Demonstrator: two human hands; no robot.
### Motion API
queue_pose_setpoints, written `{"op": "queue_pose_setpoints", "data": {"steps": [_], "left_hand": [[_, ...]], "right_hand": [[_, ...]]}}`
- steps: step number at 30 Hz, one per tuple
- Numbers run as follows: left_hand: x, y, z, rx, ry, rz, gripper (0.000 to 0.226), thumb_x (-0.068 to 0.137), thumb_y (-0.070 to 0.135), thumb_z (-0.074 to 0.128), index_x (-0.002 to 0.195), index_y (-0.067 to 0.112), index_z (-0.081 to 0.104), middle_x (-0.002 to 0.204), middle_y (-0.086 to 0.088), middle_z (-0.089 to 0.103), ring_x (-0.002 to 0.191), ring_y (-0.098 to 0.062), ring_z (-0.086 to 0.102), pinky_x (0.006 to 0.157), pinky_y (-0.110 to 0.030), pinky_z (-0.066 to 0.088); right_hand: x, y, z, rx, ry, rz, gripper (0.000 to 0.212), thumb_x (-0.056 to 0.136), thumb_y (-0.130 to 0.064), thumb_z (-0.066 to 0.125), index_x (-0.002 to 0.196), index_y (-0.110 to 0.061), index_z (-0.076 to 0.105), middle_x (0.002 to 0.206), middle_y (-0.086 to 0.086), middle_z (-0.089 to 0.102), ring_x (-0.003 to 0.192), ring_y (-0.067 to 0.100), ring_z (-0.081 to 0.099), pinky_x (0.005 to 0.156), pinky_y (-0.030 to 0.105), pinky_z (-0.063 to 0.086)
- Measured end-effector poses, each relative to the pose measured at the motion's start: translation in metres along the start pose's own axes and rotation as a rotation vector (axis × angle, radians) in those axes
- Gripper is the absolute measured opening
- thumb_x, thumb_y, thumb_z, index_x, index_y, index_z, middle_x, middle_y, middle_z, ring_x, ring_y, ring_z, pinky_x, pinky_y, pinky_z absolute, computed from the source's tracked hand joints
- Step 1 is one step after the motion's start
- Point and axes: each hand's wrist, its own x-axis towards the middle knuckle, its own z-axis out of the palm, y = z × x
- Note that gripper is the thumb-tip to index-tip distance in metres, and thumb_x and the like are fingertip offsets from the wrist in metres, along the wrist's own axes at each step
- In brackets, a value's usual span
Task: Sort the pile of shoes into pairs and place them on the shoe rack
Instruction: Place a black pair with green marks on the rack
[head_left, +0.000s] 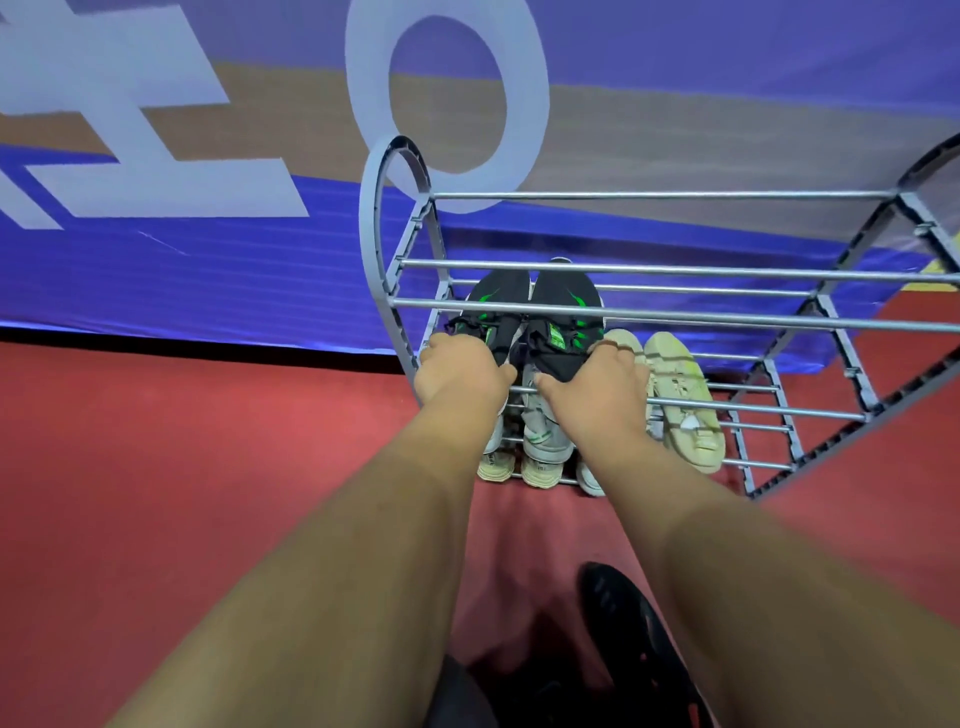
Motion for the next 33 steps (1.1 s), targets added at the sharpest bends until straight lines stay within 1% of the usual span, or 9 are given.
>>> {"op": "queue_pose_setpoints", "data": {"steps": [4,7,9,14,17,20,25,30,33], "left_hand": [[0.0,-0.006,0.002,-0.054,-0.112,-0.029,0.095,0.074,0.054,0.08,0.144,0.003,0.043,0.142,-0.014,0.047,0.129,-0.035,0.053,0.093,-0.045,0.052],[-0.002,-0.01,0.0,-0.077,-0.093,0.006,0.049,0.073,0.035,0.081,0.111,0.011,0.063,0.113,-0.005,0.065,0.093,-0.028,0.067,0.072,-0.035,0.054],[-0.005,-0.012,-0.003,-0.094,-0.056,0.03,0.02,0.076,0.027,0.076,0.083,0.016,0.061,0.092,-0.002,0.066,0.072,-0.024,0.062,0.06,-0.029,0.045],[-0.009,-0.007,-0.013,-0.141,0.023,0.039,0.023,0.083,0.029,0.071,0.073,0.017,0.054,0.078,-0.002,0.06,0.073,-0.028,0.059,0.058,-0.029,0.039],[-0.002,-0.011,-0.005,-0.16,0.029,0.045,0.031,0.083,0.04,0.075,0.091,0.013,0.062,0.093,-0.004,0.068,0.08,-0.03,0.063,0.065,-0.033,0.044],[0.002,-0.016,0.006,-0.161,0.041,0.025,0.067,0.081,0.054,0.081,0.122,0.007,0.056,0.115,-0.007,0.067,0.099,-0.032,0.069,0.068,-0.036,0.046],[0.004,-0.018,0.008,-0.151,0.041,0.031,0.084,0.075,0.059,0.084,0.132,0.006,0.05,0.124,-0.008,0.063,0.108,-0.032,0.068,0.07,-0.038,0.048],[0.007,-0.024,0.006,-0.145,-0.092,0.027,0.095,0.073,0.025,0.092,0.146,0.003,0.036,0.145,-0.012,0.047,0.125,-0.032,0.06,0.085,-0.041,0.052],[0.008,-0.029,0.006,-0.135,-0.098,0.063,0.093,0.077,0.015,0.088,0.149,0.001,0.031,0.147,-0.013,0.045,0.128,-0.033,0.058,0.082,-0.039,0.049]], "right_hand": [[-0.004,-0.001,-0.003,-0.094,-0.11,-0.048,0.088,0.07,-0.053,0.08,0.138,-0.009,0.045,0.135,0.012,0.048,0.125,0.035,0.043,0.106,0.042,0.04],[-0.006,0.003,-0.005,-0.032,-0.185,-0.069,0.088,0.075,-0.039,0.084,0.144,-0.009,0.038,0.138,0.013,0.043,0.129,0.036,0.043,0.105,0.043,0.043],[-0.004,0.005,-0.007,0.037,-0.163,-0.068,0.077,0.074,-0.034,0.084,0.135,-0.009,0.045,0.132,0.013,0.048,0.124,0.037,0.049,0.101,0.043,0.047],[-0.003,-0.005,-0.011,0.179,-0.064,-0.109,0.073,0.072,-0.035,0.082,0.132,-0.01,0.051,0.123,0.01,0.06,0.119,0.03,0.055,0.093,0.035,0.05],[0.001,-0.008,-0.008,0.193,-0.064,-0.113,0.078,0.071,-0.036,0.083,0.136,-0.01,0.049,0.126,0.01,0.059,0.12,0.03,0.055,0.095,0.038,0.052],[0.002,-0.001,-0.004,0.154,-0.109,-0.119,0.084,0.071,-0.038,0.088,0.14,-0.009,0.048,0.132,0.011,0.056,0.124,0.03,0.055,0.101,0.038,0.049],[0.0,-0.001,-0.001,0.116,-0.125,-0.116,0.092,0.07,-0.042,0.09,0.142,-0.007,0.046,0.136,0.013,0.052,0.127,0.031,0.054,0.104,0.04,0.048],[-0.001,-0.001,-0.006,0.086,-0.155,-0.121,0.095,0.069,-0.043,0.091,0.143,-0.006,0.044,0.139,0.013,0.052,0.13,0.03,0.052,0.105,0.042,0.048],[-0.004,-0.002,-0.011,0.087,-0.16,-0.117,0.089,0.069,-0.044,0.089,0.139,-0.008,0.048,0.137,0.01,0.056,0.127,0.03,0.055,0.102,0.041,0.05]]}}
